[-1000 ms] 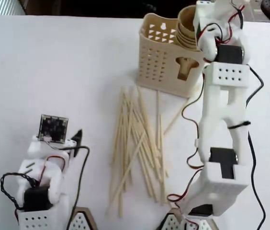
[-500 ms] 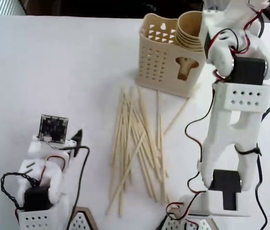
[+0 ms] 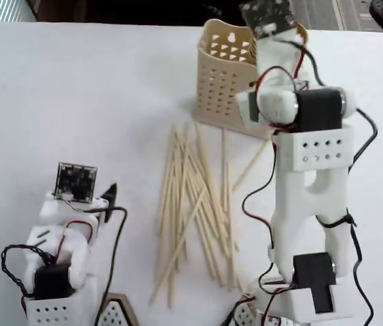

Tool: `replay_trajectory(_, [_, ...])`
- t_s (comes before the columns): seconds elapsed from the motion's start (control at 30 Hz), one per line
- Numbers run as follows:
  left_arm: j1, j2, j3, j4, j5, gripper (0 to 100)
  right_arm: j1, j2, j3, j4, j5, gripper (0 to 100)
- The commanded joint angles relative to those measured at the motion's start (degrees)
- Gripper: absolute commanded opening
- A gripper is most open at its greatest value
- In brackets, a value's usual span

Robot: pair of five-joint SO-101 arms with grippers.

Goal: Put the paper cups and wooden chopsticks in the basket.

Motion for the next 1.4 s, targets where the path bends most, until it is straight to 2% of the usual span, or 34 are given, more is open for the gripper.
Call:
replay_trajectory(0.0, [-0.84,-0.75,-0.18,0.18,0.44,27,-2.42,-3.74,9.76,0.22,0.62,18.2])
replay_trajectory(0.1, [-0.84,-0.75,-0.18,0.18,0.44,27,-4.7,-3.47,19.08,-2.33,0.62,18.2])
replay_trajectory(0.3, [-0.84,-0.75,-0.18,0.18,0.44,27,-4.97,1.71,37.54,-19.65,0.18,18.3])
replay_trajectory(0.4, [-0.84,-0.75,-0.18,0.18,0.44,27,-5.23,6.37,40.97,-24.92,0.0,18.3])
replay_trajectory(0.57, [-0.84,-0.75,-0.18,0.18,0.44,27,-6.2,13.05,39.82,-26.77,-4.48,18.3])
replay_trajectory(0.77, [-0.84,-0.75,-0.18,0.18,0.44,27,-9.71,18.33,39.38,-28.44,-5.19,18.2])
replay_trajectory(1.0, [-0.84,-0.75,-0.18,0.18,0.44,27,-6.46,22.02,39.3,-29.67,-5.19,18.1])
replay_trajectory(1.17, [-0.84,-0.75,-0.18,0.18,0.44,27,-7.25,22.55,39.65,-29.58,-5.19,17.6])
replay_trajectory(1.37, [-0.84,-0.75,-0.18,0.18,0.44,27,-9.71,22.55,41.49,-29.67,-5.19,1.9])
